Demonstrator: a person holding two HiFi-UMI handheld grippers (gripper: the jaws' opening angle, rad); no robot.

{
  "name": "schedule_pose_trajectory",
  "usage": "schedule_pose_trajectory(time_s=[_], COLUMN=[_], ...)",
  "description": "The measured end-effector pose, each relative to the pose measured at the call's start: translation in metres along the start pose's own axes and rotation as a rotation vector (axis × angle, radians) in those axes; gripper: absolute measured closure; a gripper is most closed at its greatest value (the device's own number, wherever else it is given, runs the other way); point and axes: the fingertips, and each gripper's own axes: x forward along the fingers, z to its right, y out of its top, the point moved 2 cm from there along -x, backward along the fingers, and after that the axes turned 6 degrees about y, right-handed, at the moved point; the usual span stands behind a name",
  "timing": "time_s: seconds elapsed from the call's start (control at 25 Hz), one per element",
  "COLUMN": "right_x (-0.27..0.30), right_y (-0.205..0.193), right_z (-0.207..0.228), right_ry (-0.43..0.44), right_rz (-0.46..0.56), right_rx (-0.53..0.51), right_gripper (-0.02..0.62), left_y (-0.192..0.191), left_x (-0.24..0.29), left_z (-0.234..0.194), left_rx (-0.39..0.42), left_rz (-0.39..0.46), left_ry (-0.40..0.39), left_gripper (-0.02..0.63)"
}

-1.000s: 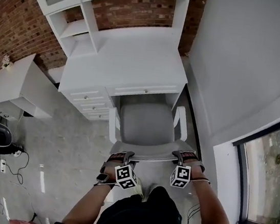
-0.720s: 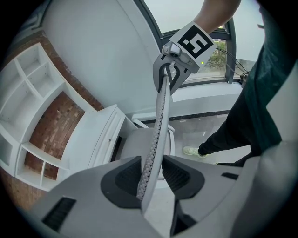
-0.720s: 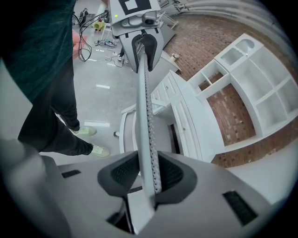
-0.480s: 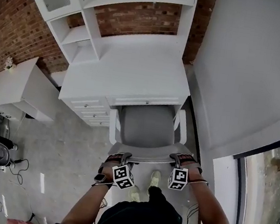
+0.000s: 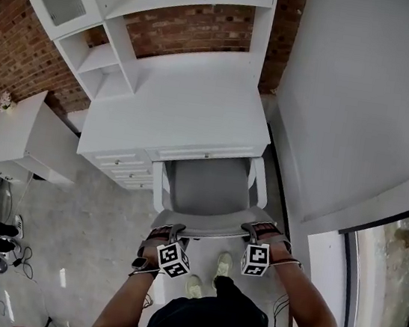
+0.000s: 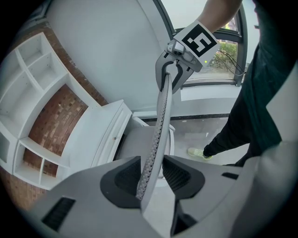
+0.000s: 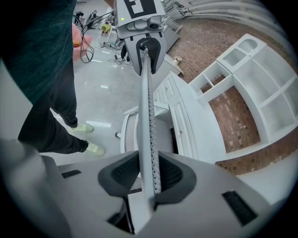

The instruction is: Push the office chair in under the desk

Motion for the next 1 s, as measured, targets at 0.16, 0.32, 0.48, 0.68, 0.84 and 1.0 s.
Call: schedule_pose_trajectory(time_s=[0.16,0.32,0.48,0.68,0.84,1.0], right_x=[-0.001,0.001,0.003,-0.001,-0.007,-0.016], right_y=[-0.004,-0.002,0.000,0.000,0.000,0.000], right_z=[0.004,0.004,0.004,0.004,0.004,0.006], right_ry=[0.015,0.016,0.007,-0.002,-0.016,-0.032], right_rz=[0.010,0.017,0.031,0.041,0.051,0.061], right_rx=[0.002,0.002,0.014,0.055,0.099,0.156], right_gripper=[0.507,0.508,0.505,0.487,0.476,0.476], left_y=[0.005,0.002,0.001,0.003,0.005,0.009], left_x=[0.003,0.003,0.003,-0.002,-0.009,-0.017], left_z=[-0.005,-0.006,-0.007,-0.006,-0.006,-0.008], left_rx=[0.004,0.004,-0.020,-0.058,-0.103,-0.136], left_rz=[0.003,0.009,0.020,0.043,0.071,0.099], left_ry=[-0.010,-0.014,-0.005,0.000,0.007,0.011], left_gripper=[0.460,0.460,0.449,0.440,0.443,0.445])
